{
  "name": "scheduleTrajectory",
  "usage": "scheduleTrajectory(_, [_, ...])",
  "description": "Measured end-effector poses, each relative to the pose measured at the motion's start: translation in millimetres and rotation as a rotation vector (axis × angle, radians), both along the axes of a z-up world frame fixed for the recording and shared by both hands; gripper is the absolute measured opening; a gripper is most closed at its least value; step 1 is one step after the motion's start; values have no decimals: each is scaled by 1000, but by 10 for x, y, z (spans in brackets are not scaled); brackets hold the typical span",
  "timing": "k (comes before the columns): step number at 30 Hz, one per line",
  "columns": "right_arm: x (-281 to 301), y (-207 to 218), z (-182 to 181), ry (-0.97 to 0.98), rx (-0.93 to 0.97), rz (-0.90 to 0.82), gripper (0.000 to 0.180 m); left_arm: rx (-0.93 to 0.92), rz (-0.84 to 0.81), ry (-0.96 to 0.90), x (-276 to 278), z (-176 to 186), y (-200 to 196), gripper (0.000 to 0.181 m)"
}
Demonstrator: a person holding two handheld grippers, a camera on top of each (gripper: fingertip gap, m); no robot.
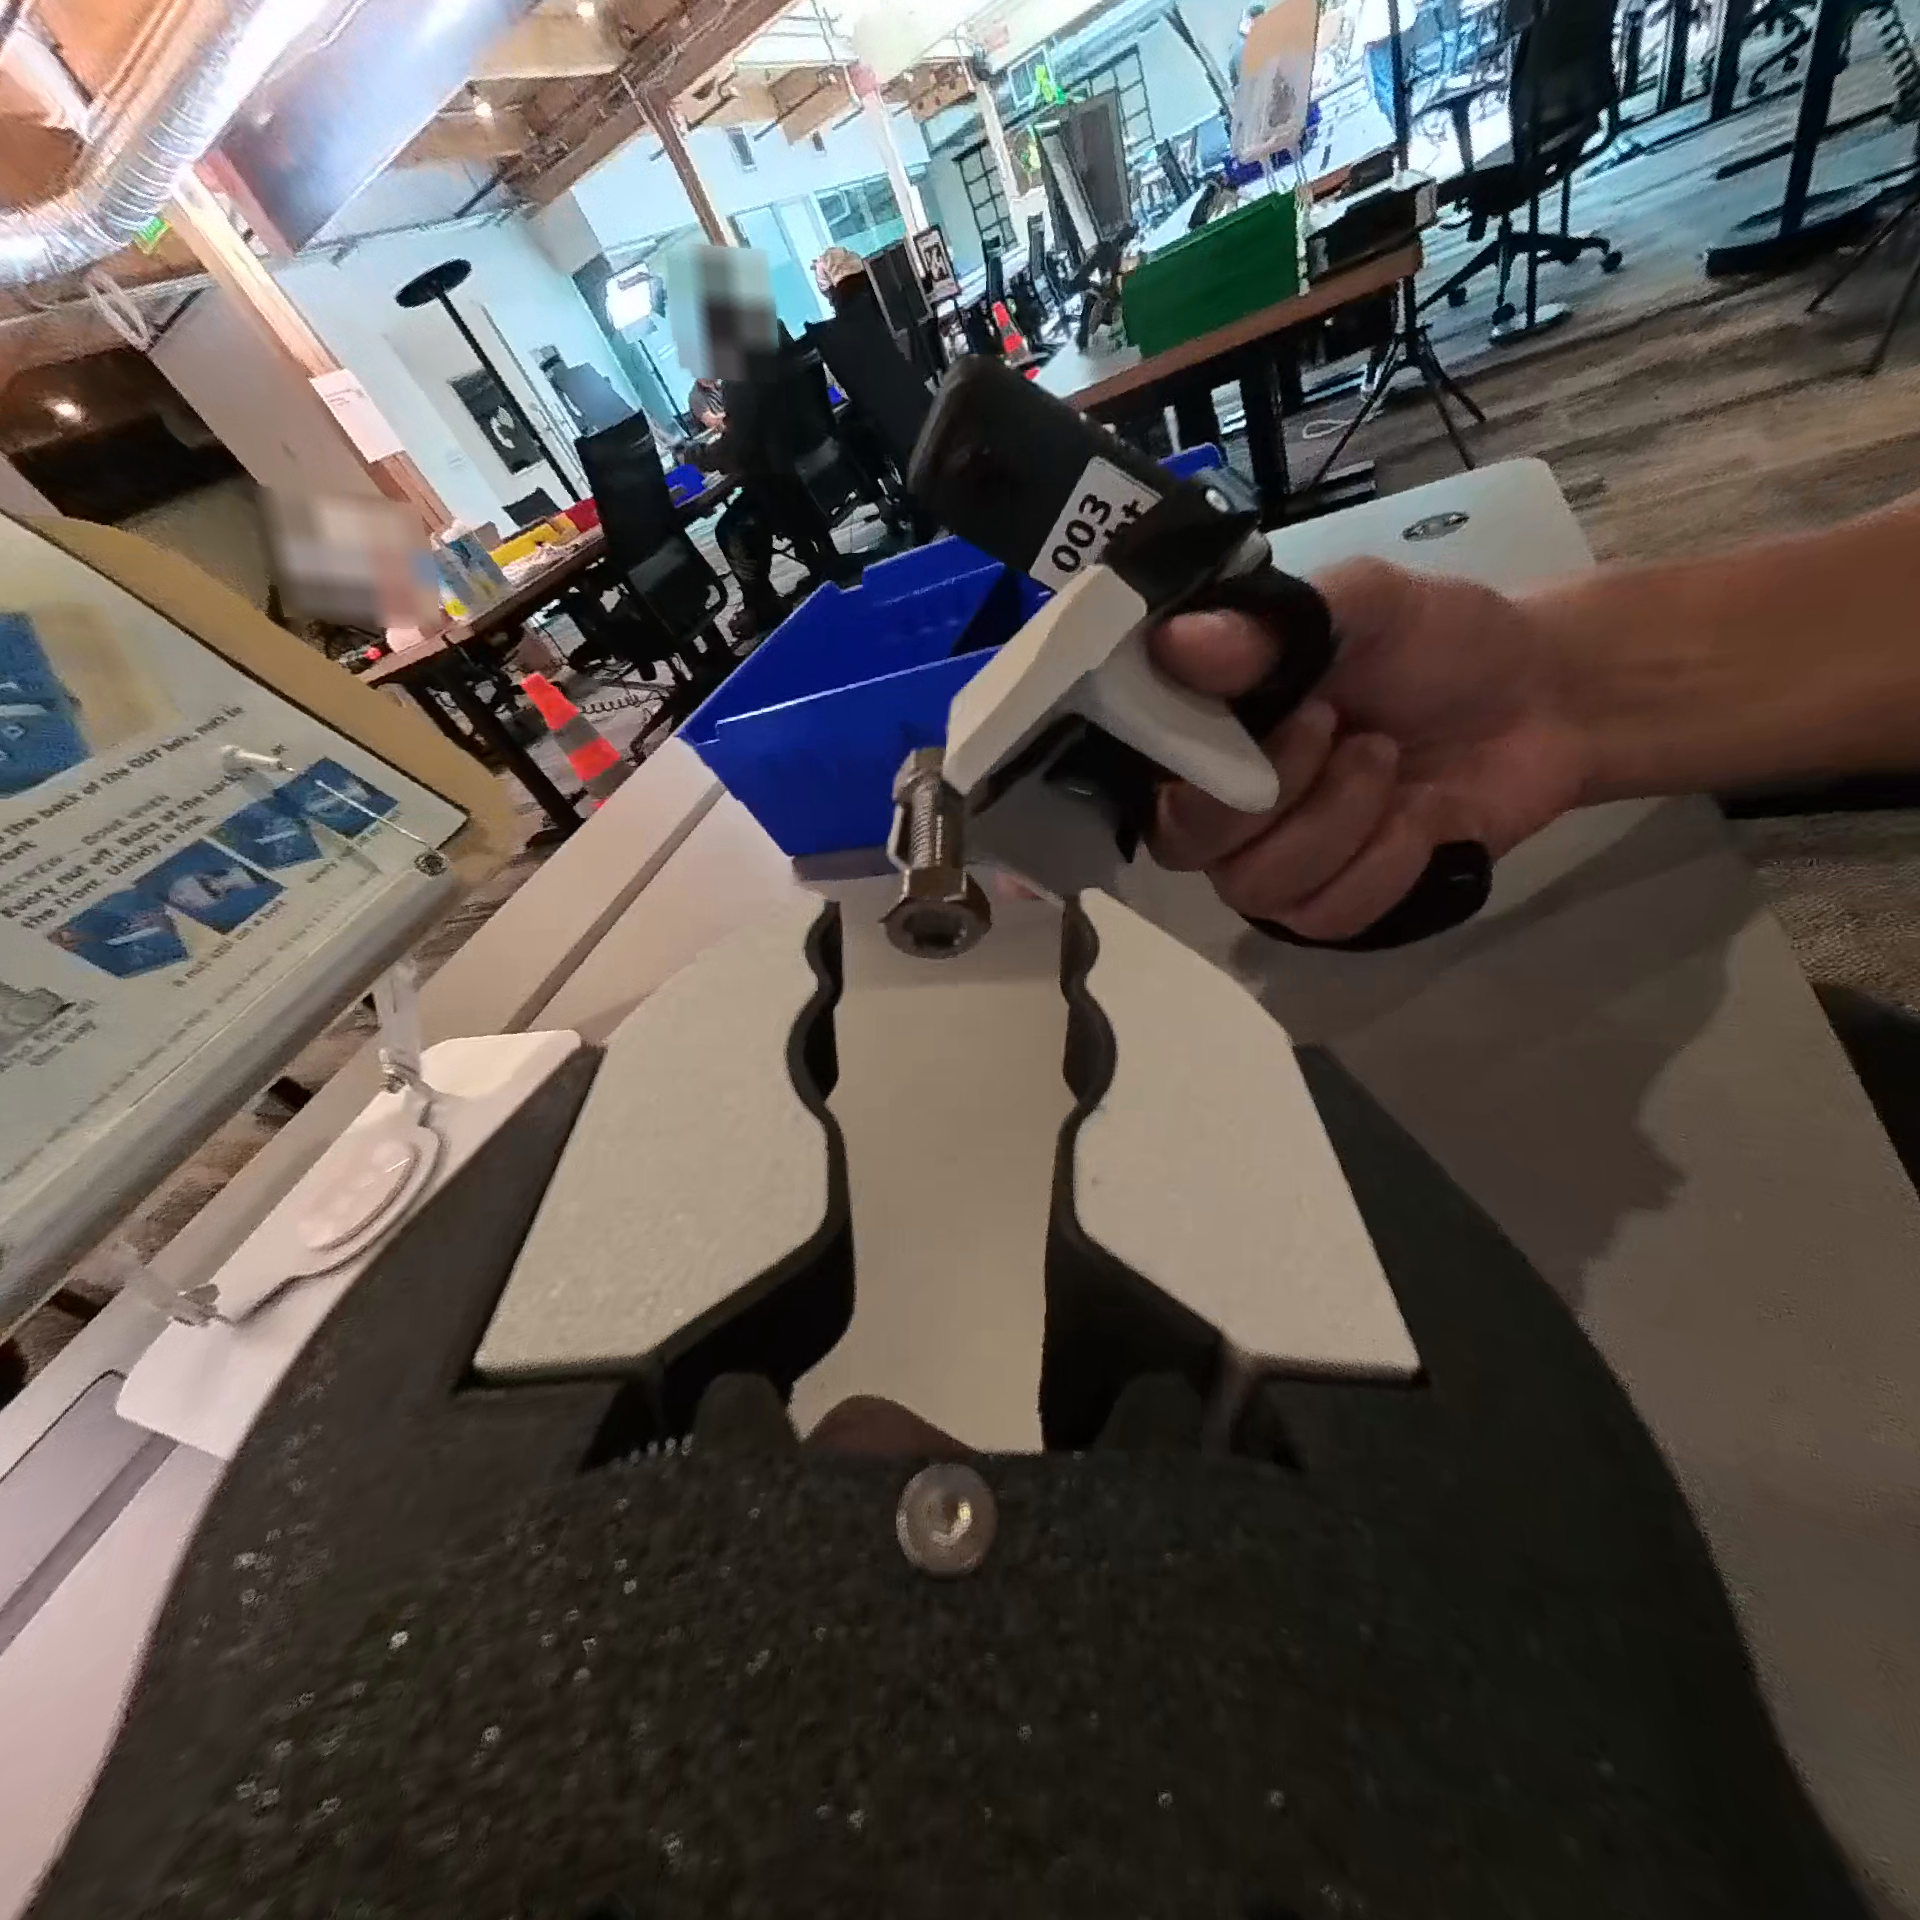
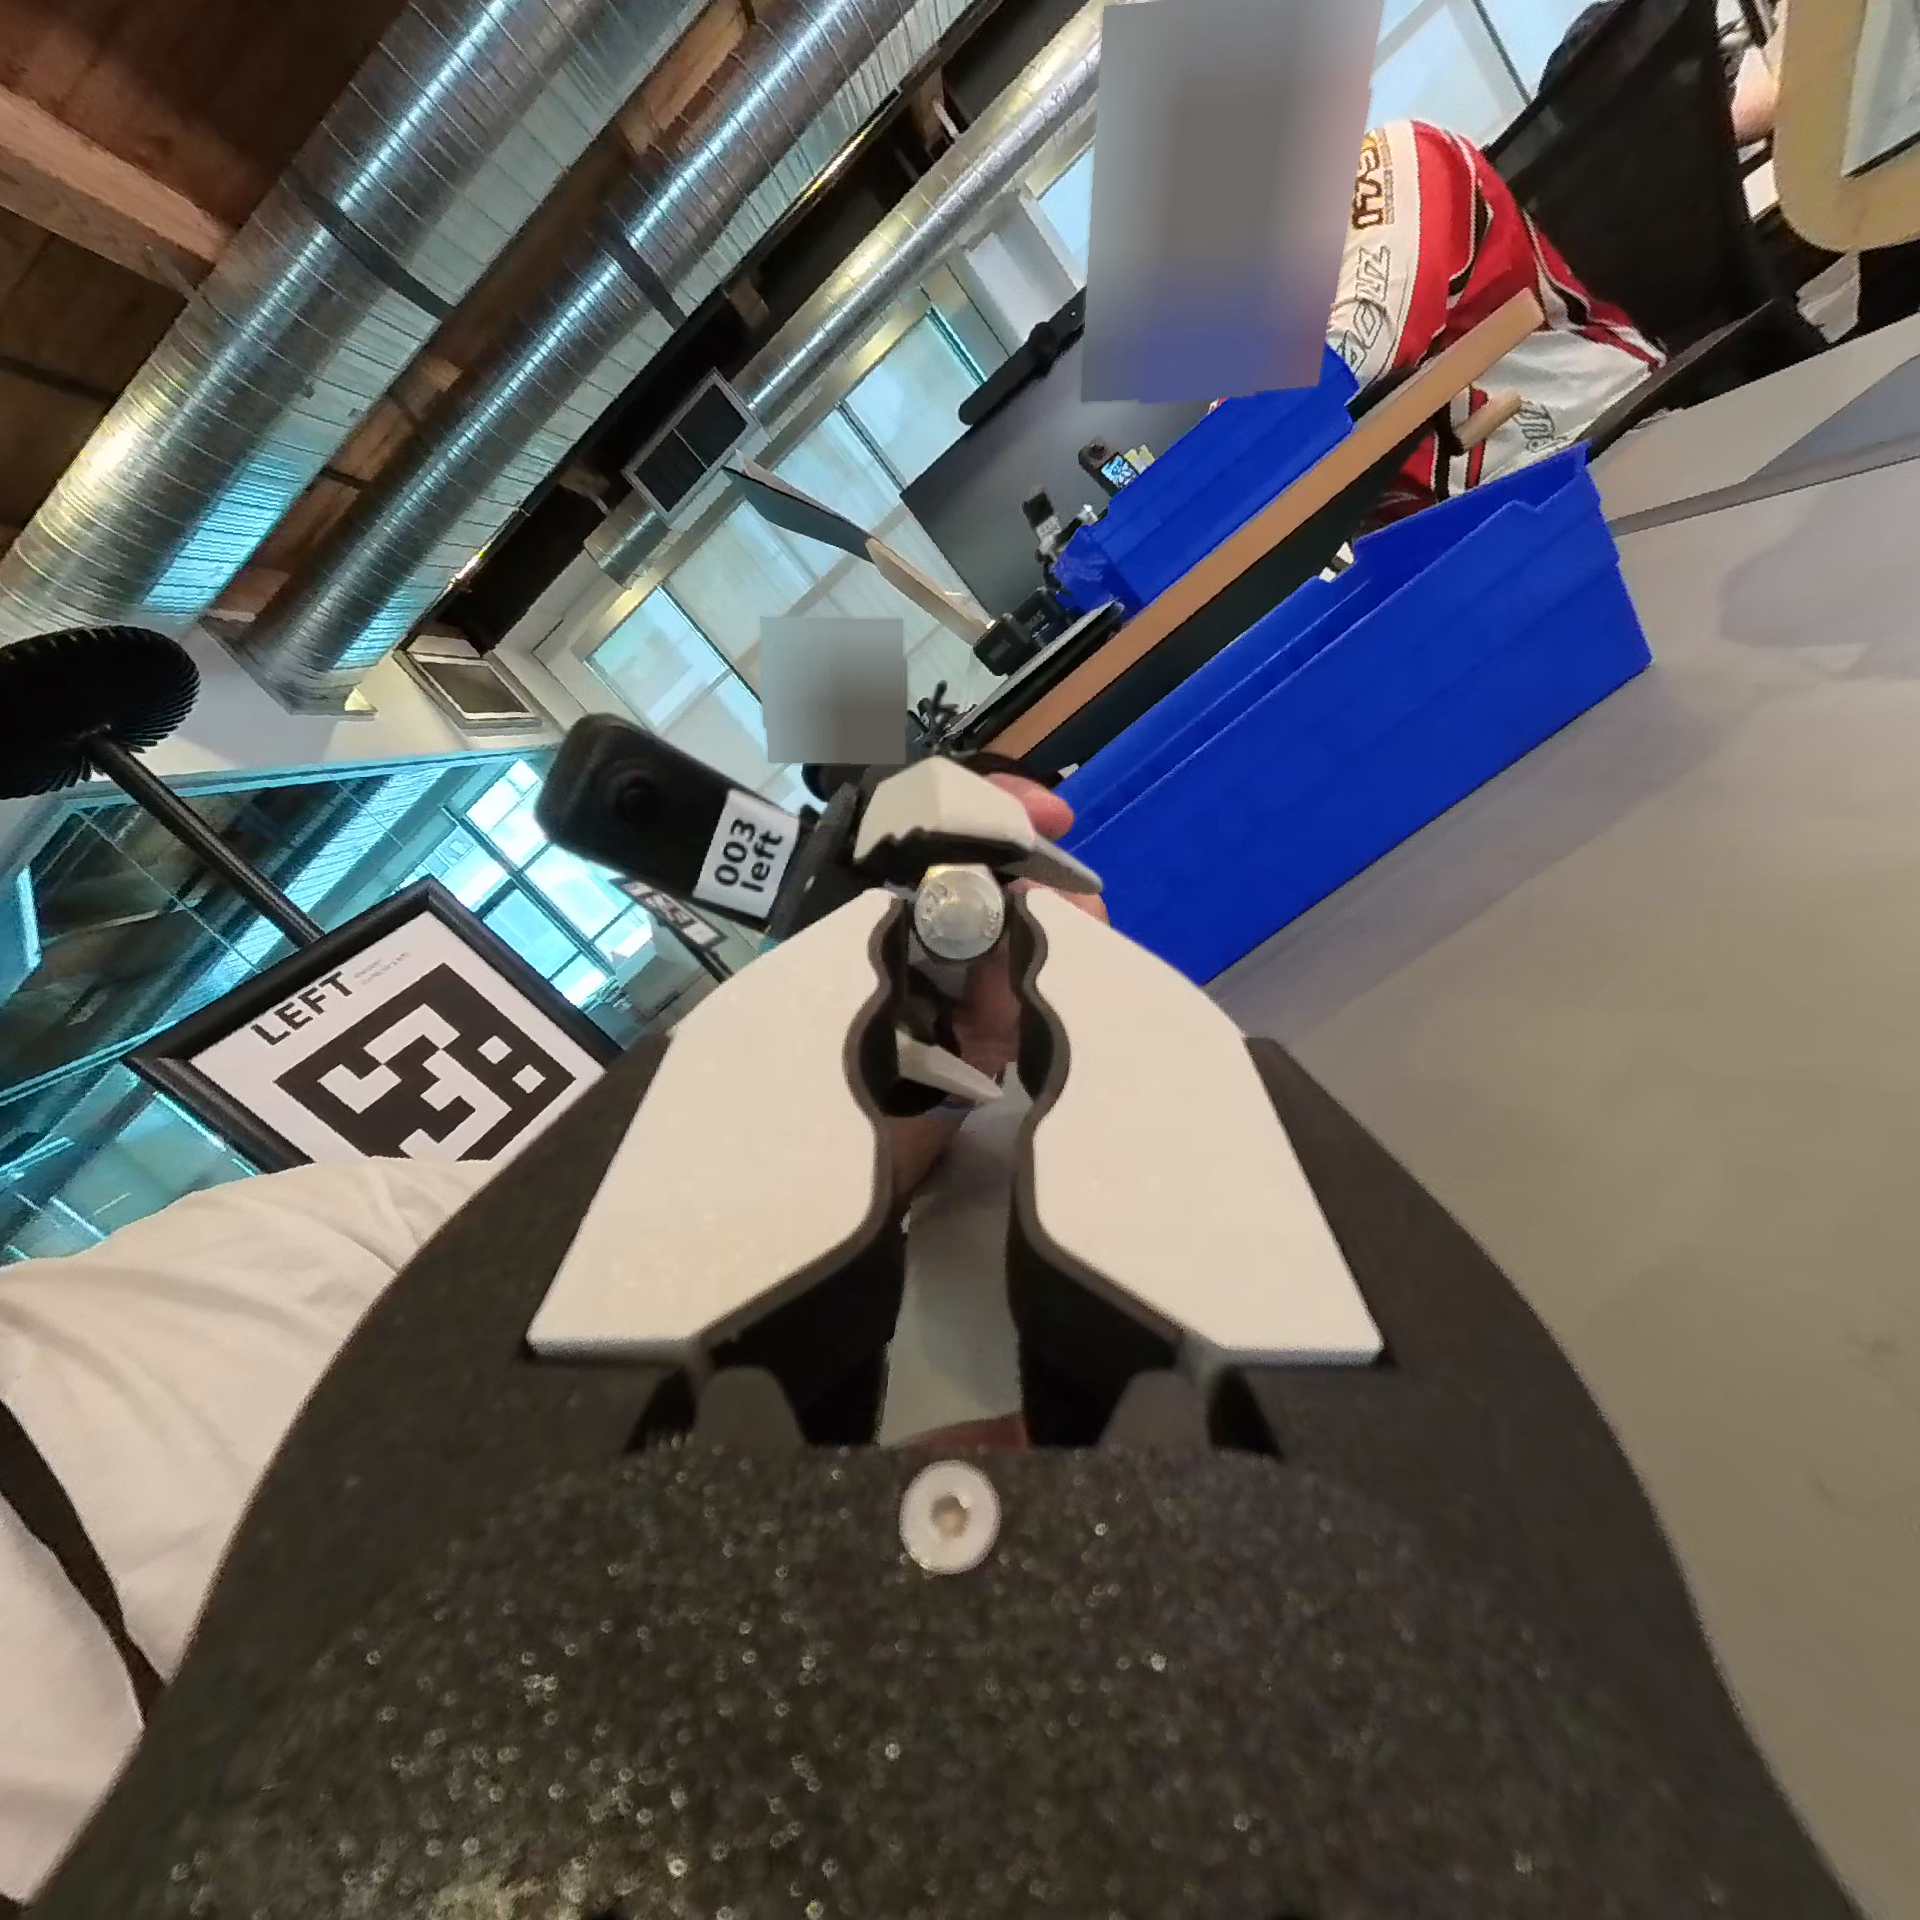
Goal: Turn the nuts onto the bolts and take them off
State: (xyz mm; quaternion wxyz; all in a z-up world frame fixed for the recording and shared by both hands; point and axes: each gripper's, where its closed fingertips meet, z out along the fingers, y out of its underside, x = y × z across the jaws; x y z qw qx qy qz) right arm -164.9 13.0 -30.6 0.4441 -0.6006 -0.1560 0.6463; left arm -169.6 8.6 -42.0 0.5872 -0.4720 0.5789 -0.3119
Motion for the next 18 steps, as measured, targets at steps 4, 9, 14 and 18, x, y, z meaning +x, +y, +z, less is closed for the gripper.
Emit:
scheduleTrajectory(4, [-7, -14, 9, -4, 7, 5, 18, 39, 15, -25, -19, 35, 6, 19])
scheduleTrajectory(9, [-11, -33, -8, -54, 53, -6, 18, -131, -66, -9, -22, 9, -17, 19])
scheduleTrajectory(14, [-31, -143, -22, -257, 287, -19, 18, -486, -268, -31, -48, 30, -121, 19])
scheduleTrajectory(18, [-36, -277, -102, -474, 624, -48, 18, -730, -448, -37, -72, 37, -247, 19])
